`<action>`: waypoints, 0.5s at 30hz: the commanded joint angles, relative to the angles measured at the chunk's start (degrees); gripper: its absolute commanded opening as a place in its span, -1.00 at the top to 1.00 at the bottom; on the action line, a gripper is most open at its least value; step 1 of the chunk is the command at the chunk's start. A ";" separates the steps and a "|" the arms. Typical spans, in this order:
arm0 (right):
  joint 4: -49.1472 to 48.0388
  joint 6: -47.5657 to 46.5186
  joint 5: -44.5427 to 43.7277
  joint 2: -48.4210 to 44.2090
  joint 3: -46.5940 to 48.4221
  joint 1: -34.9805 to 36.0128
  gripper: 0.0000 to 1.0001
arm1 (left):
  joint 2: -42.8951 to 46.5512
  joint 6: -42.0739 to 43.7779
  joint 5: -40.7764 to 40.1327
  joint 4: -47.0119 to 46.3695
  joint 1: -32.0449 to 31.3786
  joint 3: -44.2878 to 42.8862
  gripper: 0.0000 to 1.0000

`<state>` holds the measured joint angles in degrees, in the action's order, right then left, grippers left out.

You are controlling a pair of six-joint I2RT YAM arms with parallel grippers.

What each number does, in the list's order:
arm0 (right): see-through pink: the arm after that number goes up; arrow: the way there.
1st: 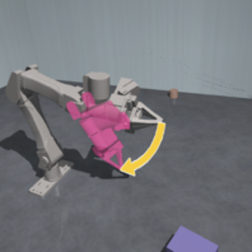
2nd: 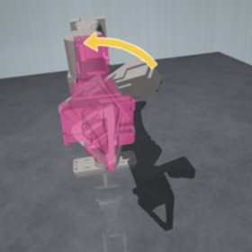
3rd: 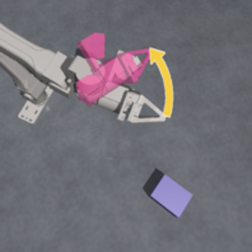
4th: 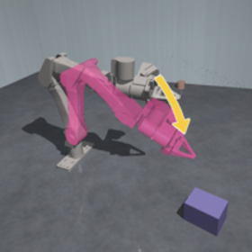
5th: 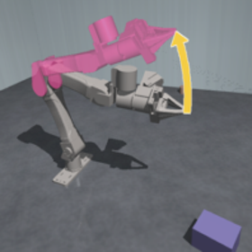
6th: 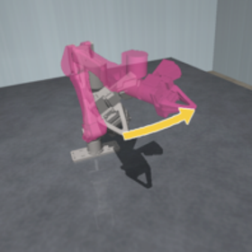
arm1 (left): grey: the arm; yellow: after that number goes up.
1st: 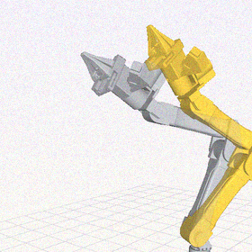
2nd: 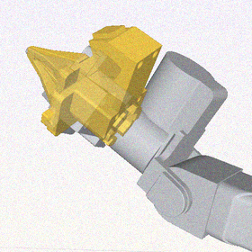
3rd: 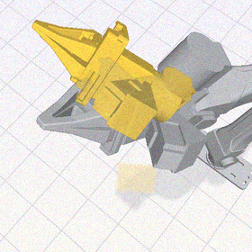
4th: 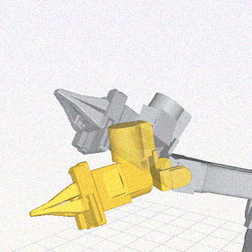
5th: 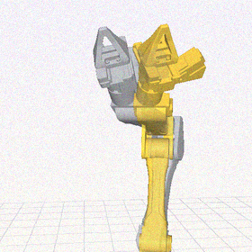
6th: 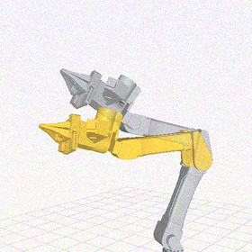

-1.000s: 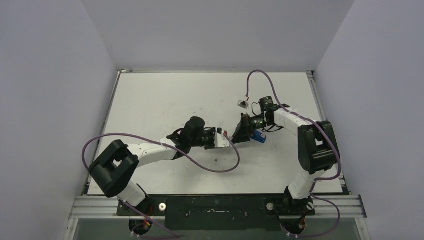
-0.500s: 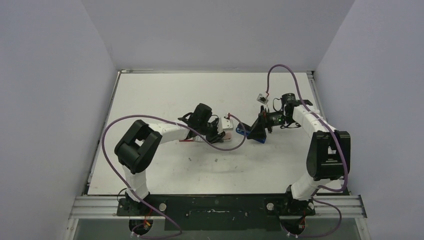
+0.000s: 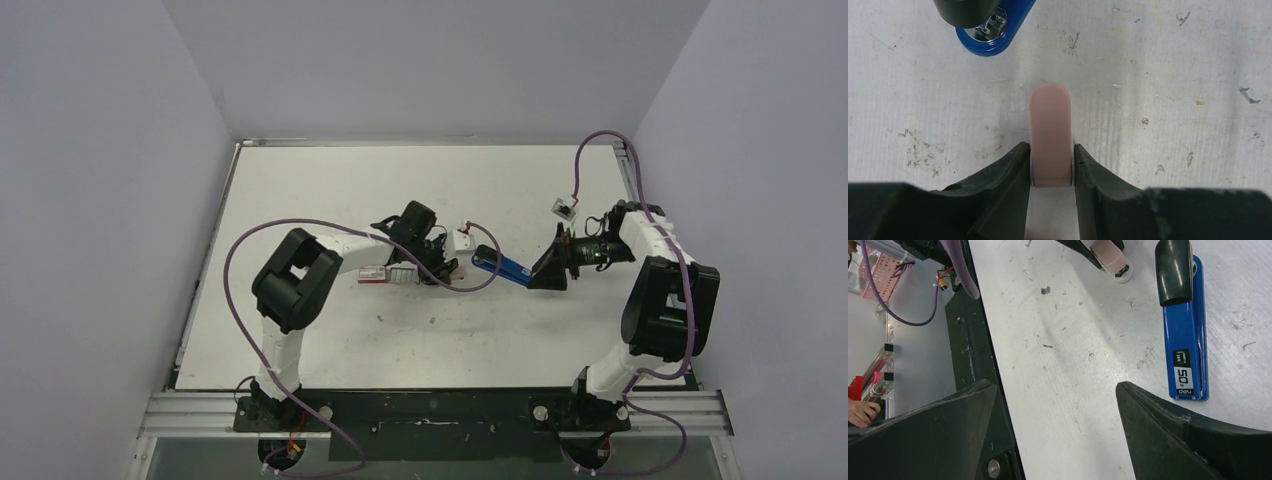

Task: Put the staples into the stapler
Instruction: Reset both arms

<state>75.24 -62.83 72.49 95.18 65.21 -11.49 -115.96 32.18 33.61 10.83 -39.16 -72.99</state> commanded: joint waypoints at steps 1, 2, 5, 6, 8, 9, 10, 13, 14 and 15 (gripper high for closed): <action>3.72 -4.96 1.88 -2.35 0.97 -0.83 -0.89 | -0.64 0.61 -1.35 0.93 -0.32 0.20 0.24; 2.45 -3.39 1.65 -3.22 1.08 -0.96 -0.89 | -0.01 0.50 -1.45 0.30 -0.26 0.95 0.17; -5.58 6.22 -0.22 -7.51 0.39 -1.08 -0.90 | 3.11 -0.14 -1.24 -2.52 0.15 3.80 -0.11; -9.97 11.46 -1.21 -9.66 -0.43 -1.02 -0.90 | 4.36 -0.34 -1.14 -3.58 0.28 4.54 -0.33; -20.26 22.24 -5.00 -13.98 -2.80 -0.45 -0.92 | 6.55 -0.67 -0.96 -4.82 0.75 5.21 -0.65; -25.06 26.61 -6.92 -16.04 -3.83 0.11 -0.95 | 7.51 -0.68 -0.83 -5.04 1.03 5.12 -0.71; -28.99 30.49 -8.68 -17.54 -4.66 0.79 -0.96 | 8.50 -0.84 -0.56 -4.88 1.34 4.86 -0.78; -34.58 36.73 -12.41 -20.02 -4.74 3.36 -1.00 | 12.06 -1.59 0.51 -4.09 2.45 4.55 -0.95; -36.03 38.04 -13.55 -20.55 -4.62 4.26 -1.00 | 14.53 -1.95 1.05 -4.02 2.93 4.91 -0.93; -37.59 39.24 -14.76 -21.21 -4.62 4.95 -0.95 | 16.92 -2.20 1.63 -4.29 3.47 5.65 -0.93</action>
<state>51.51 -35.86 63.51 76.42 60.82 -9.47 -108.97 31.31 32.86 8.29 -37.67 -67.61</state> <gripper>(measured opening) 0.998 0.968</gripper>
